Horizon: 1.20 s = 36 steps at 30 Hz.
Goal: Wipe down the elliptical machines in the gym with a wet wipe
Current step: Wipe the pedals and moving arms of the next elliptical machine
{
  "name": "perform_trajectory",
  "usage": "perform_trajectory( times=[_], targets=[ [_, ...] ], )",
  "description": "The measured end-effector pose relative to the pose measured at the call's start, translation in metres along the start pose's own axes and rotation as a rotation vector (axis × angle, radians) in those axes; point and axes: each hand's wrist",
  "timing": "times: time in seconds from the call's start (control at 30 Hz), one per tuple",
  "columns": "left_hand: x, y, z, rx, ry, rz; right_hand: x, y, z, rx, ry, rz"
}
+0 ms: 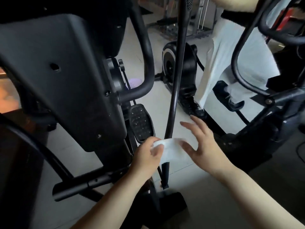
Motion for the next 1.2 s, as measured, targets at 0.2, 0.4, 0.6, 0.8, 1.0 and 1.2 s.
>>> perform_trajectory(
  times=[0.2, 0.4, 0.6, 0.8, 1.0, 1.2],
  targets=[
    [-0.020, 0.010, 0.008, 0.119, -0.005, 0.204, -0.005, -0.034, 0.006, -0.213, -0.046, 0.245],
    [-0.028, -0.001, 0.029, 0.475, 0.164, -0.041, -0.030, -0.045, 0.003, -0.341, -0.227, 0.160],
    [-0.036, -0.027, 0.044, 0.467, 0.194, -0.124, -0.078, -0.051, -0.022, -0.032, -0.161, 0.204],
    [-0.051, -0.062, 0.045, 0.047, 0.034, -0.165, -0.101, -0.064, -0.066, 0.353, 0.086, 0.606],
    [-0.069, -0.095, 0.024, -0.057, 0.148, -0.297, -0.123, -0.059, -0.107, 0.527, 0.316, 0.510],
    [-0.081, -0.111, 0.025, -0.143, 0.265, -0.394, -0.146, -0.065, -0.120, 0.356, 0.616, 0.731]
  ],
)
Point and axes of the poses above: each hand's wrist, its own x-axis away from the middle knuckle, its own y-axis out of the back of the hand, z = x × y, and after that the axes turned 6 degrees about z, right-handed
